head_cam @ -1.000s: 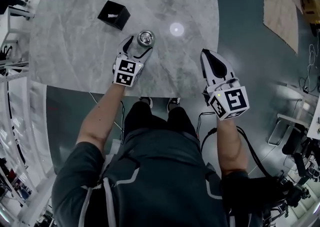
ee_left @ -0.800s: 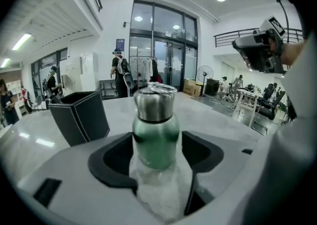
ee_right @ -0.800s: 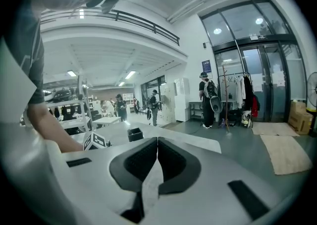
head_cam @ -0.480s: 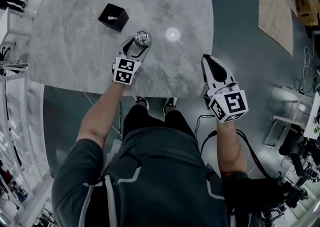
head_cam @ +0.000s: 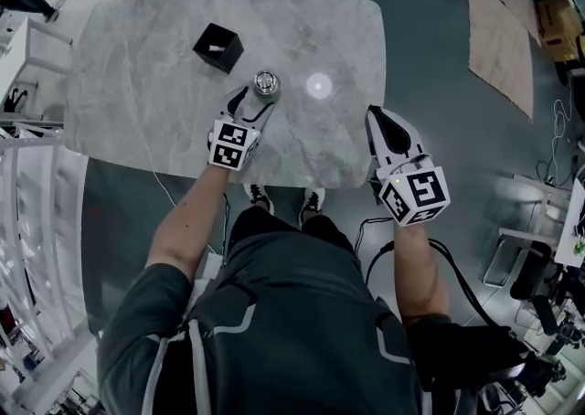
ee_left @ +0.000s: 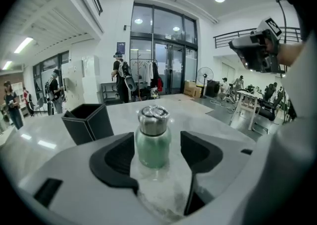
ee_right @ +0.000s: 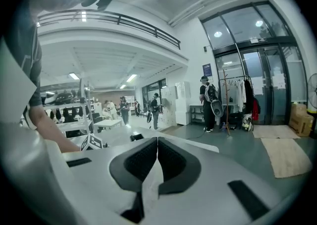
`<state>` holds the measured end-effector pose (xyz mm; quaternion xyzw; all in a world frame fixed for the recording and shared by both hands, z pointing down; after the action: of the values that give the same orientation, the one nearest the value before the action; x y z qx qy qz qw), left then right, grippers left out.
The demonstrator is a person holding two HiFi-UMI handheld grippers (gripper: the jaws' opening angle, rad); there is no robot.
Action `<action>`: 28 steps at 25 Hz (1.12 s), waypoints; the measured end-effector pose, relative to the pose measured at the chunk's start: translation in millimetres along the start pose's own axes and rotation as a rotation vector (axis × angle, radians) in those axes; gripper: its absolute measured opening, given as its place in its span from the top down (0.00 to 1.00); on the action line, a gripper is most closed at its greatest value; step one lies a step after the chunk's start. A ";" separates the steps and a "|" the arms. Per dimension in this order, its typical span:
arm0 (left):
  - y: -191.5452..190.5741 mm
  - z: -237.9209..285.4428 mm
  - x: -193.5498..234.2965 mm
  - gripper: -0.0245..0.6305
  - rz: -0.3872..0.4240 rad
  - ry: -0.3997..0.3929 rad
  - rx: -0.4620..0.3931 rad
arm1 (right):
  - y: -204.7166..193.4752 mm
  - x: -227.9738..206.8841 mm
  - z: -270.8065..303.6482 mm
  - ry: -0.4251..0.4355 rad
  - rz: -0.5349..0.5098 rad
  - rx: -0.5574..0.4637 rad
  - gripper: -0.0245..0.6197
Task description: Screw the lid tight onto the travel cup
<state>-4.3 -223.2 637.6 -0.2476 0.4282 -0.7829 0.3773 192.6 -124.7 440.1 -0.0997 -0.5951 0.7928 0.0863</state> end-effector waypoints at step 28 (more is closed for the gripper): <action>250.0 -225.6 -41.8 0.87 0.036 0.054 -0.495 | 151.7 20.2 -38.5 -0.004 -0.070 -0.228 0.92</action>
<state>-45.1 -167.7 305.4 -0.3038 0.6212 -0.6537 0.3075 180.4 -125.9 282.7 -0.0866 -0.6846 0.7167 0.1008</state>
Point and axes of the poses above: the fingertips, and each gripper's own axes: z forward along the fingers, x to its left, y out of its top, the point moved 1 cm from there along -z, backward along the fingers, and after that the axes turned 7 degrees about -y, right-handed, at the moved point
